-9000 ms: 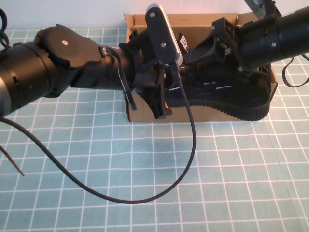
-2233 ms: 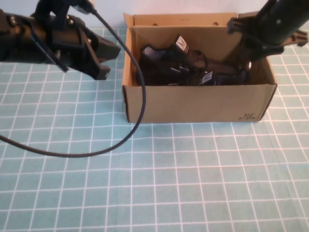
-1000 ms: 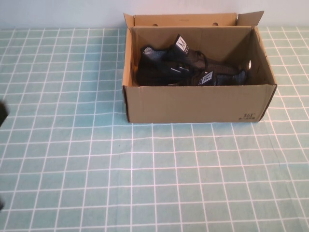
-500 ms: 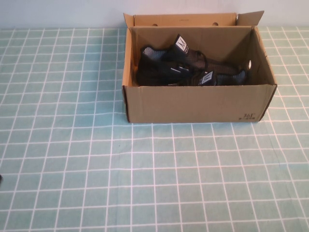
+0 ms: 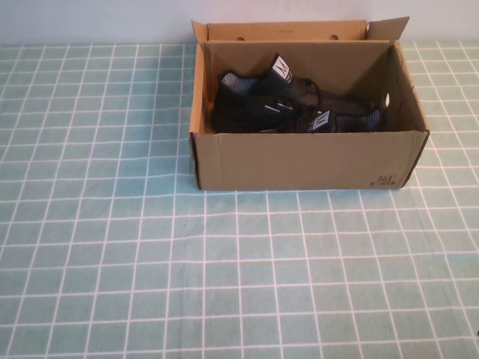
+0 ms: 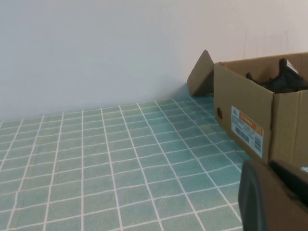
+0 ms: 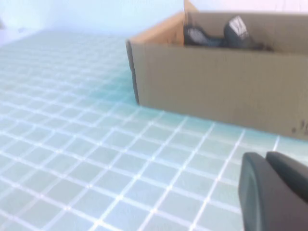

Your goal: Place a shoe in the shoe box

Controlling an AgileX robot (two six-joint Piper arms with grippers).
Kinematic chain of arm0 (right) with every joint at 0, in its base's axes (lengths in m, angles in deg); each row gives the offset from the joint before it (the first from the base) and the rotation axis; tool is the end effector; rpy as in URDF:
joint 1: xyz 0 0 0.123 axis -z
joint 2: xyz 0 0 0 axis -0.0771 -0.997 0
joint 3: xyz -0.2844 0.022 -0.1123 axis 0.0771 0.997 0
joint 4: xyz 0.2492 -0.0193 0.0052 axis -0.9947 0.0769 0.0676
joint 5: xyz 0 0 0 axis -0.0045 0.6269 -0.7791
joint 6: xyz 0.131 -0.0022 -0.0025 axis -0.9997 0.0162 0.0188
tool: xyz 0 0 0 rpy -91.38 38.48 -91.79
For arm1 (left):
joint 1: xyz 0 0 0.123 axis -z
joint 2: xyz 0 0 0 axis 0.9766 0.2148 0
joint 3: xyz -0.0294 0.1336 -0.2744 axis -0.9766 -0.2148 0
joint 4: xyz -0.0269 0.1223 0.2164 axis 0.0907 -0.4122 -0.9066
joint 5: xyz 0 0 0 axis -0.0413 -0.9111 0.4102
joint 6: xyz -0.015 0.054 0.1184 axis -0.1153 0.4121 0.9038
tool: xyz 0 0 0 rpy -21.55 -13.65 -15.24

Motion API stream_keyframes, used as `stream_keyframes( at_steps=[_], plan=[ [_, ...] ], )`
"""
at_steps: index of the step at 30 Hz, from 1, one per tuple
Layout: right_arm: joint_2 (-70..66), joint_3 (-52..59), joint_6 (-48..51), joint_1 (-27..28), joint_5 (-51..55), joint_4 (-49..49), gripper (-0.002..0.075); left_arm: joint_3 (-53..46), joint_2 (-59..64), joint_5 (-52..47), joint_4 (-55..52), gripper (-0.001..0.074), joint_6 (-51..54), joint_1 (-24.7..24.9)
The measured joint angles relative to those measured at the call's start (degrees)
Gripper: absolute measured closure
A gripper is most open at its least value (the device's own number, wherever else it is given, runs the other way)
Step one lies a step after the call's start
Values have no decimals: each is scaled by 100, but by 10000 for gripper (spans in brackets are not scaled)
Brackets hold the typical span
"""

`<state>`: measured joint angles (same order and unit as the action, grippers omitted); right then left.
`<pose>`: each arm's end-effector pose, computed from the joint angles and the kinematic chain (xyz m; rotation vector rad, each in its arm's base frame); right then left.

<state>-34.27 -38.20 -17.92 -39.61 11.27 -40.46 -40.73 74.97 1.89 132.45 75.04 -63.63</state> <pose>0.0672 0.0438 0.1980 -0.4040 1.6662 0.5290 0.0788 -0.0132 0.2054 0.1790 1.5426 -0.1269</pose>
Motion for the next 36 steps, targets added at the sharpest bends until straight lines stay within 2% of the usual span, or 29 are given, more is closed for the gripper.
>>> stream_keyframes(
  at_steps=[10,12,15,20,24,27,36],
  plan=[
    [37,214,0,0,444,0,734,0,0,39,11,737,0,0],
    [88,214,14,200,560,0,734,0,0,39,21,737,0,0],
    [124,214,36,1034,582,10,734,0,0,39,21,737,0,0],
    [145,214,41,2945,328,-227,734,0,0,39,21,738,0,0],
    [412,214,41,3783,387,-411,734,0,0,39,21,738,0,0],
    [591,214,55,3950,466,-451,734,0,0,39,21,738,0,0],
    [602,214,76,3950,514,-451,734,0,-3,39,21,738,0,0]
  ],
)
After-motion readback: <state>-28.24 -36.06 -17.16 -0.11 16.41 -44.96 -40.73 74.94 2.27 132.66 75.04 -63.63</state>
